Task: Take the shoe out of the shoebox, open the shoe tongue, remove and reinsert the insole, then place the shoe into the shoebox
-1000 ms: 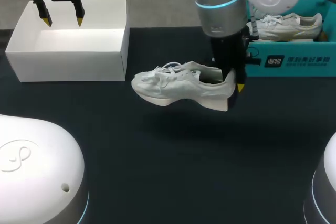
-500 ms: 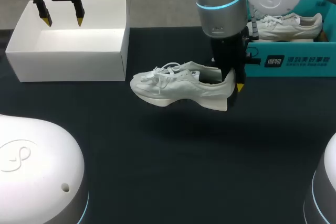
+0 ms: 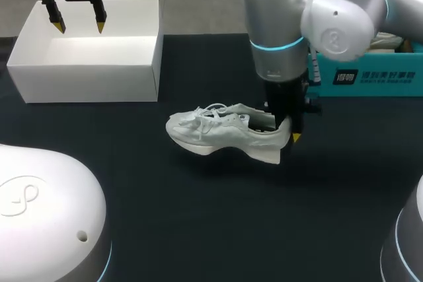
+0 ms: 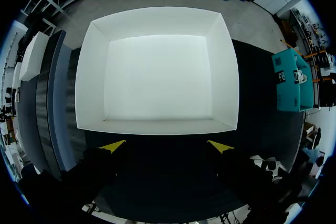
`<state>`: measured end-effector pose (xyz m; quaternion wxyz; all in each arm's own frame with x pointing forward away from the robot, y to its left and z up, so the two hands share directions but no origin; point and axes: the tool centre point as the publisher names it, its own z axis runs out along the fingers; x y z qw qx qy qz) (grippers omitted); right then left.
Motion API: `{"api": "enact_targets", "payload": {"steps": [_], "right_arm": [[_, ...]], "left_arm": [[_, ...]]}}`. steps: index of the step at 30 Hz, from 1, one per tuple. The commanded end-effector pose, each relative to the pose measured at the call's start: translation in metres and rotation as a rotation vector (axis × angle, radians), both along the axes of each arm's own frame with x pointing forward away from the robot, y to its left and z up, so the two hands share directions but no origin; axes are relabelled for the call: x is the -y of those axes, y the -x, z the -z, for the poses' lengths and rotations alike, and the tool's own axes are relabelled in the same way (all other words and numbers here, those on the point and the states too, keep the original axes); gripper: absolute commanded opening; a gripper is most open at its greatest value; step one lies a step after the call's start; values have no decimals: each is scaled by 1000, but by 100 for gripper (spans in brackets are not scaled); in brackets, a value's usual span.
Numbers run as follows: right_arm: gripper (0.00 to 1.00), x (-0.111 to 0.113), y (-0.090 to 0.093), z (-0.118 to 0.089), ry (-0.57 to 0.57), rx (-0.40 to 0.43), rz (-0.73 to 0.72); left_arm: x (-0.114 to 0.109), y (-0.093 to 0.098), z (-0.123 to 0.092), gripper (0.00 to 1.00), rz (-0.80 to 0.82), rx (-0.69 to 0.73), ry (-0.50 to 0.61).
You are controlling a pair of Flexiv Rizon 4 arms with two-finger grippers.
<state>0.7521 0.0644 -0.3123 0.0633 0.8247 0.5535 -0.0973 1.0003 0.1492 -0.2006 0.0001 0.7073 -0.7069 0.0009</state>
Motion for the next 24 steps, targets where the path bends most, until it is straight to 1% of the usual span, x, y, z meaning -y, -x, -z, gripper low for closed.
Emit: {"api": "enact_targets", "payload": {"steps": [1, 7, 13, 18, 22, 23, 24], "right_arm": [[0, 7, -1, 27, -39, 4, 0], [0, 14, -8, 50, -51, -17, -10], [0, 19, -11, 68, -65, -44, -25], [0, 21, -13, 79, -63, -61, -28], [0, 23, -12, 81, -70, -65, -24], [2, 23, -11, 81, -72, -65, -23], [14, 23, -10, 81, -73, -69, -23]], "left_arm": [[0, 0, 0, 100, 0, 0, -1], [0, 0, 0, 100, 0, 0, -1], [0, 0, 0, 100, 0, 0, -1], [0, 0, 0, 100, 0, 0, -1], [0, 0, 0, 100, 0, 0, -1], [0, 0, 0, 100, 0, 0, -1], [0, 0, 0, 100, 0, 0, -1]]}}
